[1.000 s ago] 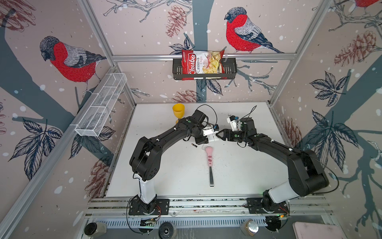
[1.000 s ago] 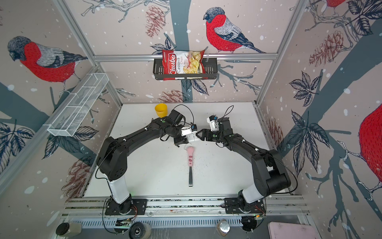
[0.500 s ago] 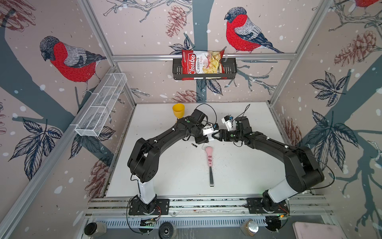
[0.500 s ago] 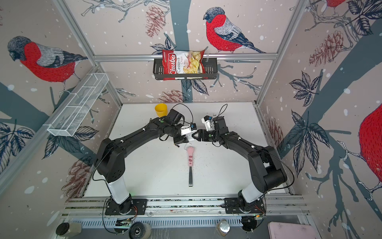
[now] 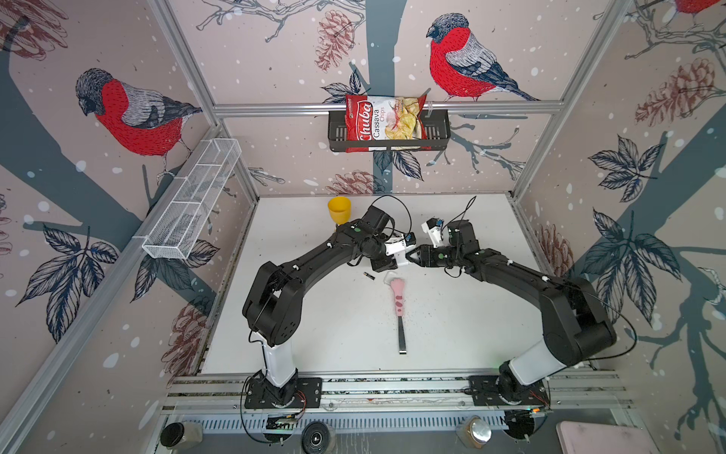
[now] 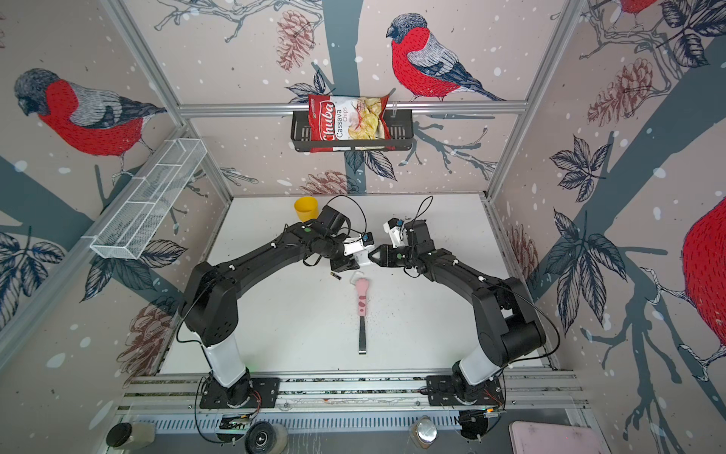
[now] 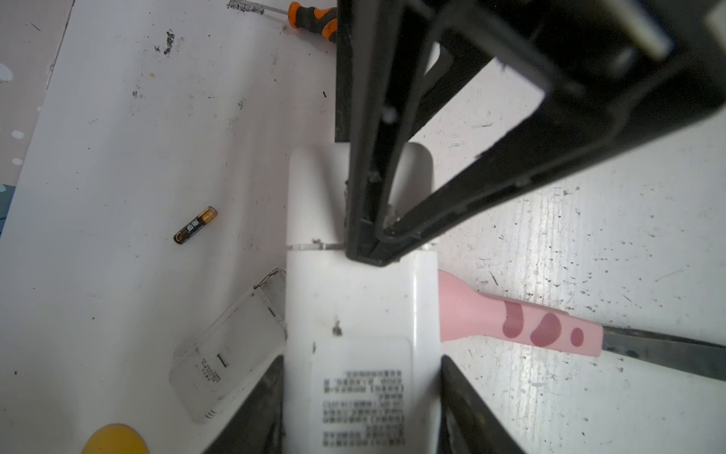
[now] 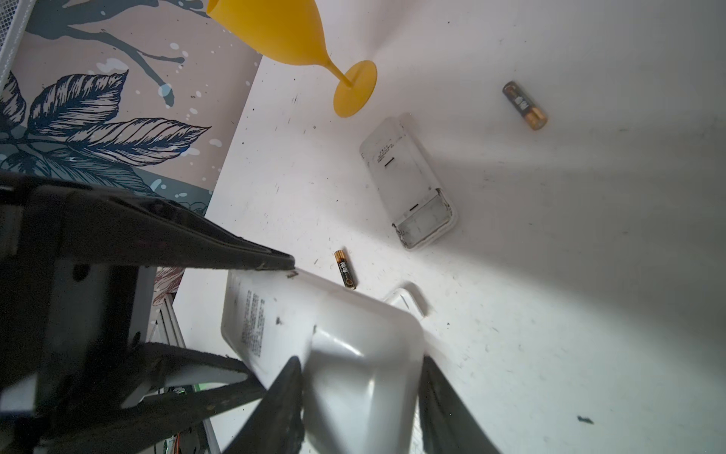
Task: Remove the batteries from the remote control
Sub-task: 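Pull the battery cover off with the right gripper while left gripper holds remote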
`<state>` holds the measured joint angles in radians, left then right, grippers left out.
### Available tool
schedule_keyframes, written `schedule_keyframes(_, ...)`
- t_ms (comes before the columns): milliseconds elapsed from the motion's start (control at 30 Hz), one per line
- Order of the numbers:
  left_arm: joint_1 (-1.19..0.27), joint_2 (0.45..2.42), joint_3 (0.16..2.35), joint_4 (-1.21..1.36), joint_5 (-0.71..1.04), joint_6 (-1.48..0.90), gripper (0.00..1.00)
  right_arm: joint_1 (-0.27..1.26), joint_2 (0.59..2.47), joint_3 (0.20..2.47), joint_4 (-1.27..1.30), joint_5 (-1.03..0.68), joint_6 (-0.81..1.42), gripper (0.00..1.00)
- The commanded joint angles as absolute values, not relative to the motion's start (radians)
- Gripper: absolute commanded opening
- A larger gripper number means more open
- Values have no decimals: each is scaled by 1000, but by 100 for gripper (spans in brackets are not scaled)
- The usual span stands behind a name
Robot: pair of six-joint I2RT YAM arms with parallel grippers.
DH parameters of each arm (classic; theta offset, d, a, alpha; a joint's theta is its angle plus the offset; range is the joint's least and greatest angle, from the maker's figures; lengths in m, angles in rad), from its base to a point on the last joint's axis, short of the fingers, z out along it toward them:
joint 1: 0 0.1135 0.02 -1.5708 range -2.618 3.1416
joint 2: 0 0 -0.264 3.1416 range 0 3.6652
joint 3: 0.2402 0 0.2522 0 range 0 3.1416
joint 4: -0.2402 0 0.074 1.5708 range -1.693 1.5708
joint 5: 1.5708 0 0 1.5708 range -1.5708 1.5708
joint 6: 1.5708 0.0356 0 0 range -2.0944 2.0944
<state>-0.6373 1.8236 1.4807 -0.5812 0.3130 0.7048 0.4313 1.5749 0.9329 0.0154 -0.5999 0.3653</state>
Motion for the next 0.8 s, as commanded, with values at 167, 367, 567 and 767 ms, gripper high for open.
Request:
schedule_keyframes(167, -631, 1823, 1493, -566, 340, 698, 42, 428, 1559, 939, -18, -535, 343, 33)
schedule_keyframes(367, -629, 1826, 1491, -566, 341, 696, 42, 421, 1537, 938, -28, -510, 339, 31)
schedule_keyframes(567, -627, 1836, 1491, -563, 339, 695, 42, 407, 1507, 933, -28, -503, 342, 30)
schedule_keyframes(767, -622, 1851, 1491, -560, 344, 695, 42, 386, 1468, 913, -11, -491, 352, 30)
